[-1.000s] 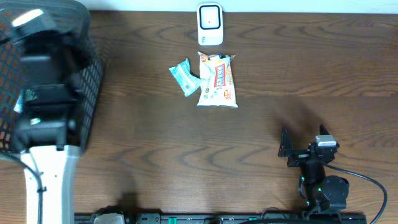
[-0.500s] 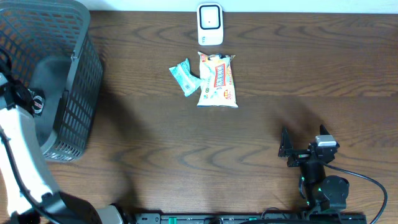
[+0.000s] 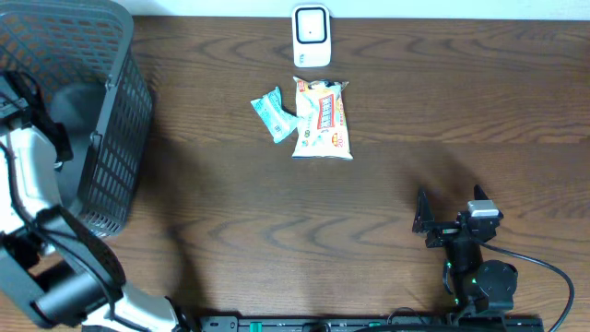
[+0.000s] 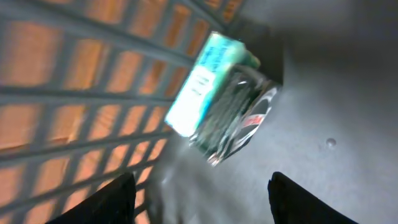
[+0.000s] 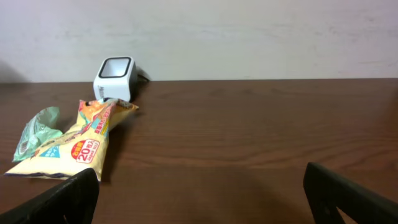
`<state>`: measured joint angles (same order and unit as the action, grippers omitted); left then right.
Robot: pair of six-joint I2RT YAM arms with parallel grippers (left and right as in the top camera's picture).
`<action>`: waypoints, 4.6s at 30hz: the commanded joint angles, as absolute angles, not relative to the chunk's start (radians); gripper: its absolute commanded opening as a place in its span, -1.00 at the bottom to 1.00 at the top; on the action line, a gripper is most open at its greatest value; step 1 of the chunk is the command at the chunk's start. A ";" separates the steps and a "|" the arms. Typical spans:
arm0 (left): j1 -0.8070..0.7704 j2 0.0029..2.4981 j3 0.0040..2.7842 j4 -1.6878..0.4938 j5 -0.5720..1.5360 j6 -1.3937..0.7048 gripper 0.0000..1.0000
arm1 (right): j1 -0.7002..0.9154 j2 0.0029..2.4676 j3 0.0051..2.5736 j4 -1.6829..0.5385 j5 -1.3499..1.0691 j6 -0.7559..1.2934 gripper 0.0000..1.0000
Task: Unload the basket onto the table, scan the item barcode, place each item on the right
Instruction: 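Reach the left gripper into the basket and grasp the dark green box, then carry the dark green box to the scanner and release it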
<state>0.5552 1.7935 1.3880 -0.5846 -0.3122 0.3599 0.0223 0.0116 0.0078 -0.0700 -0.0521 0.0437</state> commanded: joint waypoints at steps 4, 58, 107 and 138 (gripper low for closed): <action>0.560 1.900 1.391 -0.495 -0.295 0.392 0.34 | 0.027 0.006 0.006 -0.073 -0.052 0.036 0.99; 0.655 1.881 1.381 -0.428 0.045 0.312 -0.50 | 0.027 0.006 0.006 -0.073 -0.052 0.036 0.98; -0.329 1.630 1.380 -0.036 0.477 -0.503 -0.51 | 0.027 0.006 0.006 -0.073 -0.052 0.036 0.98; -0.525 2.109 1.384 0.379 0.372 -0.551 0.08 | 0.027 0.006 0.006 -0.073 -0.052 0.036 0.99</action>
